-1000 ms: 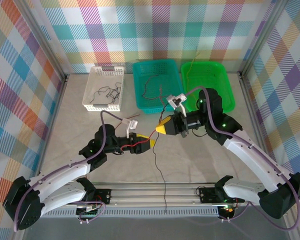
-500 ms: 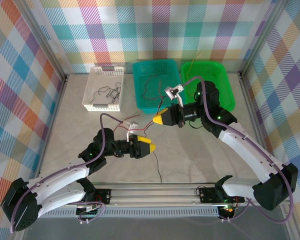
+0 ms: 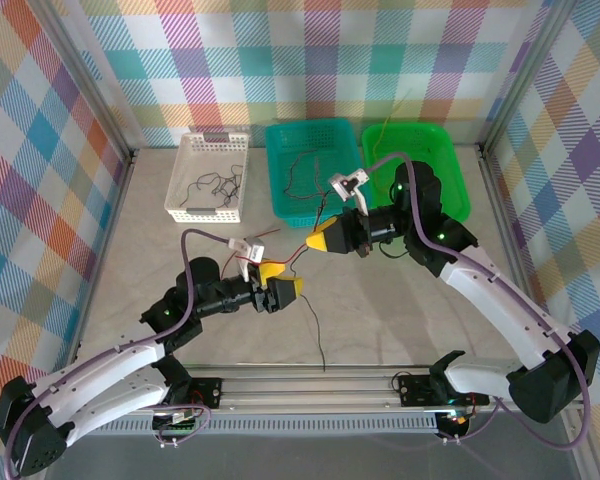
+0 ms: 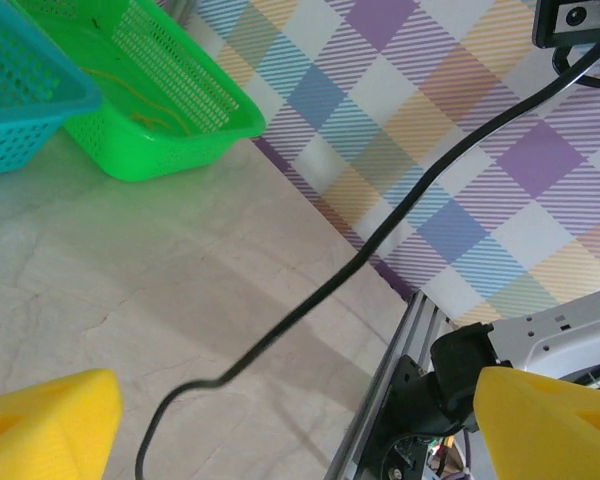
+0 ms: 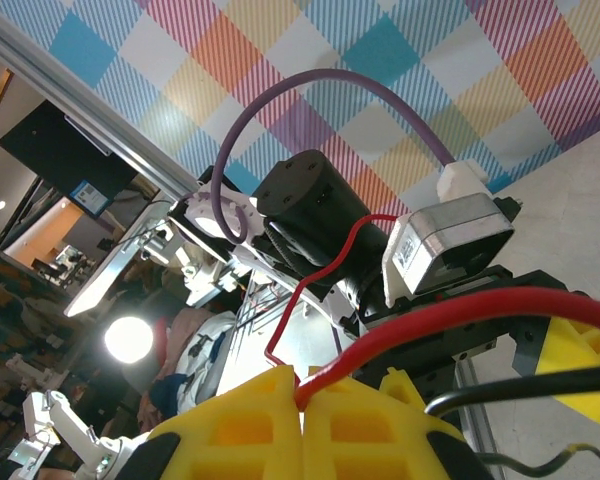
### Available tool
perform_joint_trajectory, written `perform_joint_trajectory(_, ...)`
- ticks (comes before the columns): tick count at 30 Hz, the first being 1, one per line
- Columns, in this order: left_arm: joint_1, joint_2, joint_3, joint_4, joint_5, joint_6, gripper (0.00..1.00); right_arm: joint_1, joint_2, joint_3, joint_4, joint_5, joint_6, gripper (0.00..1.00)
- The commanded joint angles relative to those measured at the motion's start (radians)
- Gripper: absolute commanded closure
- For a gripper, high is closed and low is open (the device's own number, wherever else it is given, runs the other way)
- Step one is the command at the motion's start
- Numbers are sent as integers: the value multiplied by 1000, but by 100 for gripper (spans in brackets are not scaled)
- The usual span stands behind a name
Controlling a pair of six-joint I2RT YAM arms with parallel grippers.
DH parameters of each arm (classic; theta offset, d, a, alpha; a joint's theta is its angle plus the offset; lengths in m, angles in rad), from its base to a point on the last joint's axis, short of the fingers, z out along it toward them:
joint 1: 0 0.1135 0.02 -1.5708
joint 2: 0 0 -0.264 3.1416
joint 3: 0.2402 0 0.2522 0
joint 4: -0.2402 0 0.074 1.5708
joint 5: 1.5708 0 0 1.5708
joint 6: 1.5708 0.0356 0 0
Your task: Untangle the cables
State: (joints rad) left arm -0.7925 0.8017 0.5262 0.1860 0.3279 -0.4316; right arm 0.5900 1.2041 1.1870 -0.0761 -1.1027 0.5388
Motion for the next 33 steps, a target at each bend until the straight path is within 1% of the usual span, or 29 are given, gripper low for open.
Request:
perform_joint_trajectory(1,-26,23,-11,25,-37,40,9,16,-14,39,-1,-26,-17,100)
perform_joint_trajectory(4,-41,75,14,56,-22,46,9,31,-5,44,-1,-27,-19,100)
perform_joint_trajectory(7,-51,116,29,74,-37,58,10,49,-1,52,-1,-28,-21,100)
perform_joint_trajectory(9,-50,128,33,78,-57,69,12,56,-3,54,-2,-28,-22,100)
perform_joint_trajectory(10,-50,129,35,77,-64,73,15,56,-5,54,-6,-25,-23,100)
perform_joint_trajectory(11,-50,127,37,78,-67,76,22,56,-6,53,-13,-25,-27,100)
perform_joint_trajectory(12,-50,124,38,77,-71,76,32,56,-6,52,-20,-24,-31,100)
perform_joint_trajectory(14,-51,112,38,71,-84,74,62,56,-9,46,-26,-22,-35,100)
perform_joint_trajectory(16,-50,101,36,63,-89,70,83,56,-14,31,-17,-18,-30,100)
perform_joint_trajectory(18,-48,87,38,41,-97,67,100,56,-23,10,-20,0,-34,100)
perform_joint_trajectory(21,-47,50,58,-45,-159,63,100,41,-50,-36,-40,45,-43,100)
perform_joint_trajectory(24,-30,-3,94,-188,-308,52,100,-4,-84,-119,-27,70,-17,100)
perform_joint_trajectory(26,0,-17,149,-319,-423,23,100,-41,-111,-187,-21,74,-7,100)
perform_joint_trajectory(29,61,-16,234,-492,-525,-11,100,-72,-143,-272,-43,90,-20,100)
perform_joint_trajectory(33,127,-5,326,-625,-636,-46,100,-90,-160,-362,-87,120,-56,100)
